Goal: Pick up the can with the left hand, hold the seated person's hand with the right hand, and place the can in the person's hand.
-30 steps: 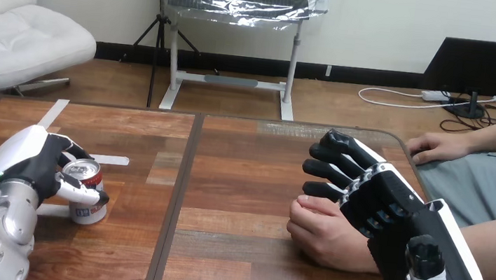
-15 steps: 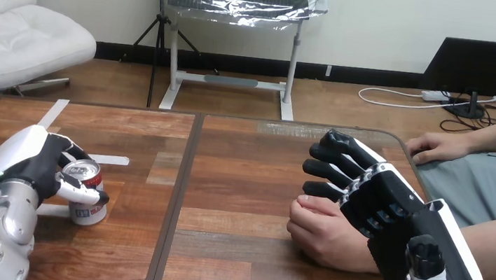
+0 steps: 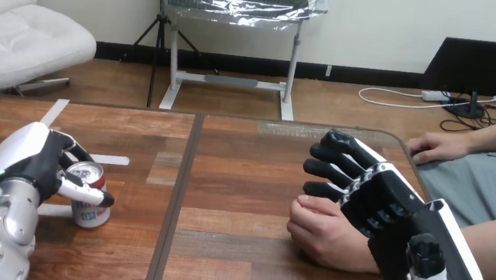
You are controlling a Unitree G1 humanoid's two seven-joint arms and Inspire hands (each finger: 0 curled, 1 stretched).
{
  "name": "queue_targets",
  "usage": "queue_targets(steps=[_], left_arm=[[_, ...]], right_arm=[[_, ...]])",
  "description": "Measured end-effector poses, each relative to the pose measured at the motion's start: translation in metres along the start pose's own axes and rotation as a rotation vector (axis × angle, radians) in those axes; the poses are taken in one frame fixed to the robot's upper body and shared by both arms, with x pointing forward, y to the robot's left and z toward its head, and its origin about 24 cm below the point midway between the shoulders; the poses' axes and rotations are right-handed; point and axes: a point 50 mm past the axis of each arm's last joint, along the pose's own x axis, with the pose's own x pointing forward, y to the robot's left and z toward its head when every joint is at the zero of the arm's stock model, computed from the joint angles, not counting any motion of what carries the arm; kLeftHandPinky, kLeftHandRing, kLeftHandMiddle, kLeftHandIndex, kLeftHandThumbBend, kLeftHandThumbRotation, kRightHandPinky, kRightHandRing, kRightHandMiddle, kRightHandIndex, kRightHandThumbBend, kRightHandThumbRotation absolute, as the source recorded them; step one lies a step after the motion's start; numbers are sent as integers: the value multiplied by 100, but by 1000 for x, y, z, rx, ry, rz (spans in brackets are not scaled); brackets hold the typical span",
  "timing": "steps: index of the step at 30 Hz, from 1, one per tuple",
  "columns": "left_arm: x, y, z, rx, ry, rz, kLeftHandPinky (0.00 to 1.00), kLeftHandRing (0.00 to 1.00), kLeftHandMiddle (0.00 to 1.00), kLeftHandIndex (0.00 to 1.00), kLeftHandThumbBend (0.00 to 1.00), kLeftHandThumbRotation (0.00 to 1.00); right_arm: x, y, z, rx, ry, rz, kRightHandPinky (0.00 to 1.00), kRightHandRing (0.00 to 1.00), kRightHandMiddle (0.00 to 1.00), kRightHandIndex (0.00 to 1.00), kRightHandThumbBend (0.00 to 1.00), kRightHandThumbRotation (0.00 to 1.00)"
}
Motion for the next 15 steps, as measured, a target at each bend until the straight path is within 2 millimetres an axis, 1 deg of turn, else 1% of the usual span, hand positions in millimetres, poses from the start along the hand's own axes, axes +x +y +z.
queue_targets(steps=[15], left_arm=[[0,0,1,0,-4,-1,16,23,35,50,72,0]], right_arm=[[0,0,-1,4,6,1,78,84,85,86,94,86]])
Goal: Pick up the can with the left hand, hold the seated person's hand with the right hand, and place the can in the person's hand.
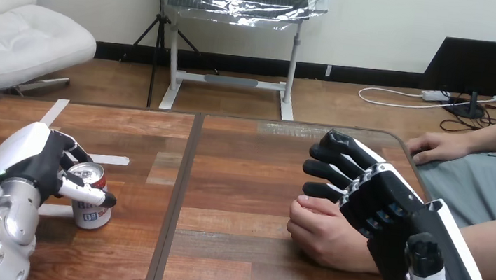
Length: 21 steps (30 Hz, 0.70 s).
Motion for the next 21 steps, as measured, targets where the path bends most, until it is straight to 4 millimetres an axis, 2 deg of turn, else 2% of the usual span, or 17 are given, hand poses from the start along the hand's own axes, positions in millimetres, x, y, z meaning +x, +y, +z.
queue_targets(steps=[13,21], left_arm=[[0,0,0,0,-2,-1,14,21,33,50,72,0],[0,0,0,2,3,-14,19,28,39,50,71,0]], right_arm=[[1,0,0,-21,2,8,78,84,86,86,91,89],[5,-2,0,-111,28,9,78,84,86,87,94,90]])
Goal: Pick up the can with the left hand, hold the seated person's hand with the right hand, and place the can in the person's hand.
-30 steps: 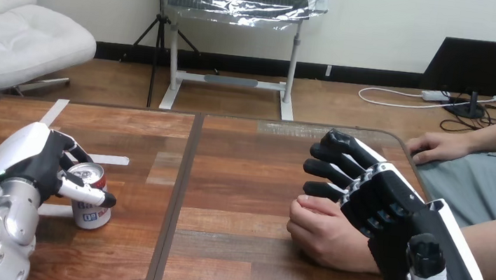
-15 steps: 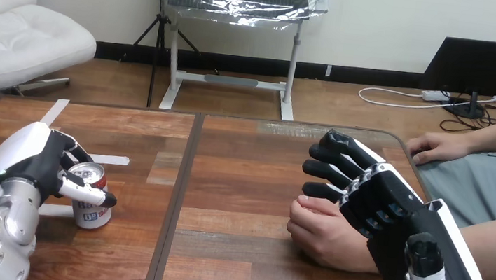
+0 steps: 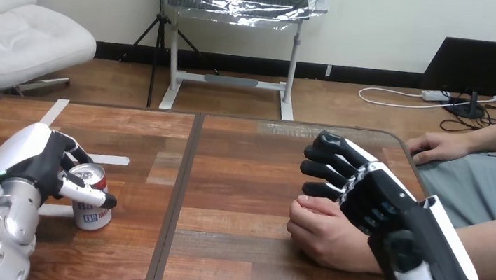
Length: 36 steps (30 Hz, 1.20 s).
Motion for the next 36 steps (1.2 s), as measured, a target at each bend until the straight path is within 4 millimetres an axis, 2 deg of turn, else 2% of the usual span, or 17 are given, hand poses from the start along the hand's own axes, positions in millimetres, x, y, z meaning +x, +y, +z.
queue_targets(steps=[7,16,25,36], left_arm=[[-1,2,2,0,-5,-12,20,30,40,50,70,0],[-3,7,13,-6,-43,-16,16,24,35,49,70,0],[-7,15,28,-17,-95,-11,14,21,33,49,70,0],[-16,27,50,-27,-198,15,15,23,34,48,71,0]], right_arm=[[4,-5,-2,-66,22,4,80,85,87,88,97,91],[13,-21,-7,-171,64,33,83,88,89,89,98,91],[21,-39,-14,-286,128,46,85,90,91,90,98,91],[27,-61,-27,-433,226,55,84,91,92,92,99,89]])
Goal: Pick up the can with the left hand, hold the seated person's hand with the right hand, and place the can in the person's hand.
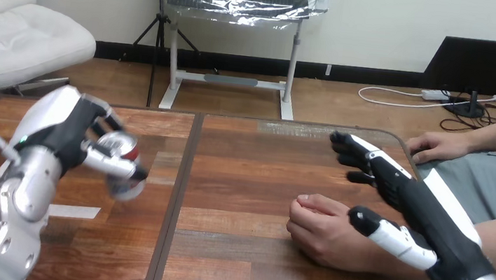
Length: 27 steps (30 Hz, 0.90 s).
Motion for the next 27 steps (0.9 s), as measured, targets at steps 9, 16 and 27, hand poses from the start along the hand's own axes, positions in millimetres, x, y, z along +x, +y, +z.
queue_targets(steps=[9,16,27], left_arm=[[-6,12,19,-13,-86,29,15,23,35,47,70,0],[-12,23,33,-23,-136,55,16,23,35,47,70,0],[-21,34,47,-35,-181,86,15,22,33,46,69,0]], right_arm=[[4,-12,-14,-134,91,20,82,92,95,95,100,89],[6,-21,-22,-217,142,40,82,93,96,97,100,88],[10,-30,-32,-361,210,92,84,96,99,100,100,87]])
